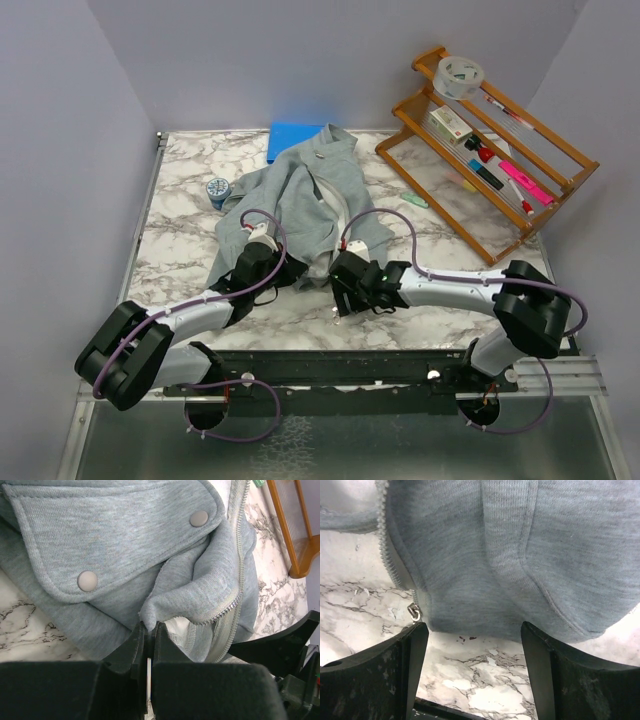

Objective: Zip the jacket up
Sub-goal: Insert the zipper into the jacket.

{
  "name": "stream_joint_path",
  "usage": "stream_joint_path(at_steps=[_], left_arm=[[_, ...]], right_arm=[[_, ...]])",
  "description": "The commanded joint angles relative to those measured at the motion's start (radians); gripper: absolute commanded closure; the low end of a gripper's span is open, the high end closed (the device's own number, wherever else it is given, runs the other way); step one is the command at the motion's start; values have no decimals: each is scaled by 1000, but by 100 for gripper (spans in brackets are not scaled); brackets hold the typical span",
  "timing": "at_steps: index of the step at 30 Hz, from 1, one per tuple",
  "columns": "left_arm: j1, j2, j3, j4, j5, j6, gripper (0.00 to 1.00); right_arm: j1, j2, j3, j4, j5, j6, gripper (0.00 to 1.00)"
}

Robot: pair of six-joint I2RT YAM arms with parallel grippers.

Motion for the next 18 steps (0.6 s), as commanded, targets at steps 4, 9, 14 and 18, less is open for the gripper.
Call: stream_joint_path(at_steps=[4,9,14,18], left_arm=[[9,-21,7,20,15,6,100],[11,-22,6,20,16,6,100],[11,-17,8,20,15,6,100],[11,-15,8,20,14,7,100]], right_arm=[[6,60,33,-2,9,-17,21],[6,75,41,11,-6,-19,21],[6,74,40,13,-6,-19,19],[6,75,40,13,-7,-18,16]])
